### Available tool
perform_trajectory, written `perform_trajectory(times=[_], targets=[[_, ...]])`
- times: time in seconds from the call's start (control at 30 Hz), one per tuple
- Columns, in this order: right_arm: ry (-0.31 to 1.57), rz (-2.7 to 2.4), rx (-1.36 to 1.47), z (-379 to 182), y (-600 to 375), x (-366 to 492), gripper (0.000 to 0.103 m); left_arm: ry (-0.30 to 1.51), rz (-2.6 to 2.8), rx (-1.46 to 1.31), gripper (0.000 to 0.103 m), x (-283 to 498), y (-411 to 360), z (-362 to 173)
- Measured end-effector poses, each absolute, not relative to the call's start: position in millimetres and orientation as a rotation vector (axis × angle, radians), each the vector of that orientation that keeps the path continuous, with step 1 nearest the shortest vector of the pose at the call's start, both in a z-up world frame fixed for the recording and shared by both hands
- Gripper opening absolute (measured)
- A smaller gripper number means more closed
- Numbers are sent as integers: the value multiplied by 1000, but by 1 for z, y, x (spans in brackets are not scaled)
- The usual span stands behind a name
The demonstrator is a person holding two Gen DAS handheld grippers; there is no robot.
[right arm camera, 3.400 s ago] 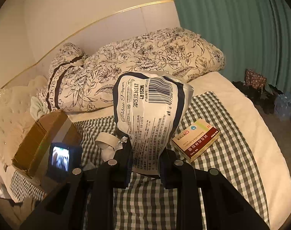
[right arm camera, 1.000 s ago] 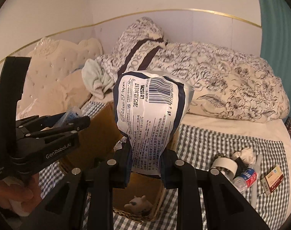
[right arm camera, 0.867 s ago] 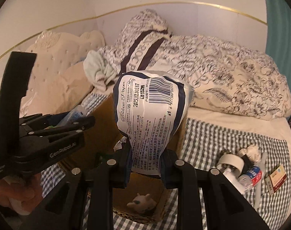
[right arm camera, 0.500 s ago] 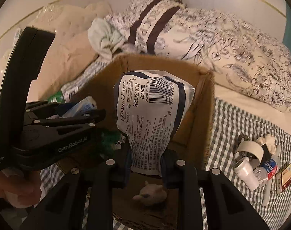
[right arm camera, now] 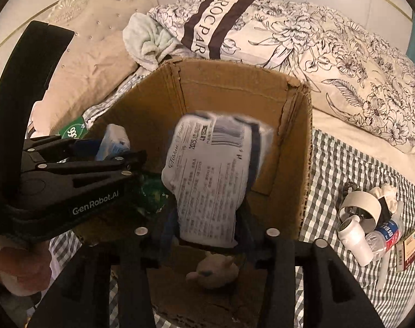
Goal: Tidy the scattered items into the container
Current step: 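Lower both items into the box and open both tools, then withdraw both open tools up out of the box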
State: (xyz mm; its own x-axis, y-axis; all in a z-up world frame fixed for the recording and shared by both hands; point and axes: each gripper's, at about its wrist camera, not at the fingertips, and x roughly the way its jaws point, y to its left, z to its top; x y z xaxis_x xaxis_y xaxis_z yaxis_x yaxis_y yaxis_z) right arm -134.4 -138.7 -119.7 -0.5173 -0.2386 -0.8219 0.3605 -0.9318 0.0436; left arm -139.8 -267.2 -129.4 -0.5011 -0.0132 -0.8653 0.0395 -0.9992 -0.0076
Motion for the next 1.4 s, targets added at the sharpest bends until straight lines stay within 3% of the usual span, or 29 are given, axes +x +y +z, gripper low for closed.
perform_trajectory(times=[0.07,0.1,0.27,0.57,0.73,1.4], targets=[[217,-2485,1276,-115,-139,-131,63,59,-2696,1539,76,-139,-267,-123],[238,-2496,1262,-112,-140,-129,63,71,-2699,1524,79,-139,-268,-118],[232,-2560,1153,-91,-133,-118,63,89,-2747,1416,80,-129,-264,-90],[142,-2661,1011,-58,-104,-97,66,111,-2816,1254,94,-114,-250,-51],[73,-2731,923,-42,-75,-79,76,92,-2881,1142,103,-101,-228,-33],[-50,-2961,781,1,57,-28,102,-34,-3035,1041,103,-74,-113,-5]])
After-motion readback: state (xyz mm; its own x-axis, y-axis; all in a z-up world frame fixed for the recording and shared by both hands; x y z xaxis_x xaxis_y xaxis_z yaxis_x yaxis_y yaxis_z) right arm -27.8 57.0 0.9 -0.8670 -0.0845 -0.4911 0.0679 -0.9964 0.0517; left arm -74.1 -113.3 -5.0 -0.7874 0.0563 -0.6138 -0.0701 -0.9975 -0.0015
